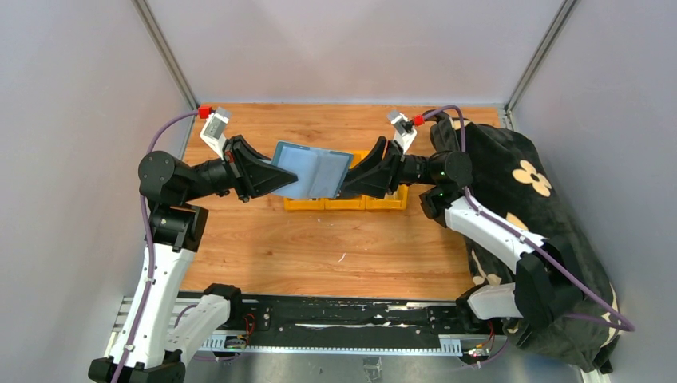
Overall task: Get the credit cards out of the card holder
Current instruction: Remove the credit card from the card holder.
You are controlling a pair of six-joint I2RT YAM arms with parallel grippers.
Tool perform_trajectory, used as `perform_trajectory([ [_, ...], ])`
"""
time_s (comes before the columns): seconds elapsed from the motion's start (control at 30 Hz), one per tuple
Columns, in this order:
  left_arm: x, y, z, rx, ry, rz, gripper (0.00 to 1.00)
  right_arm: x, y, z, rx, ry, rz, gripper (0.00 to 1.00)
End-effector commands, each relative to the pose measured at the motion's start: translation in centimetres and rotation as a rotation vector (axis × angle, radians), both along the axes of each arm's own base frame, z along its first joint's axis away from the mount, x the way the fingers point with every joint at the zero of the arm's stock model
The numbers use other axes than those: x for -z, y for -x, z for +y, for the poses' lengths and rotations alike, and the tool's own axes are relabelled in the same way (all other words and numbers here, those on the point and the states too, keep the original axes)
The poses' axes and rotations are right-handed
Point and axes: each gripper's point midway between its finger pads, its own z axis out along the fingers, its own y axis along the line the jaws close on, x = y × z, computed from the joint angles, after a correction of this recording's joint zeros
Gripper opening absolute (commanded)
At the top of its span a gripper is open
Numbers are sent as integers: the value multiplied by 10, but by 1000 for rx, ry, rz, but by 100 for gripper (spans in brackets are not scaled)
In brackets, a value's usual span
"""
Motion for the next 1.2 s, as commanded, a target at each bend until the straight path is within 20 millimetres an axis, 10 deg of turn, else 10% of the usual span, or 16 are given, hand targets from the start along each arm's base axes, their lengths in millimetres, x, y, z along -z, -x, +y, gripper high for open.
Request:
perform_trajectory([
  [0.0, -6, 2, 0, 1, 14, -30, 0, -28, 16, 0, -37, -85, -59, 40],
  [0.4, -6, 3, 0, 1, 15, -25, 0, -29, 16, 9, -45, -81, -25, 16],
  [1.17, -3, 3, -1, 6, 18, -8, 0, -62, 33, 25, 53, -95, -113, 22],
])
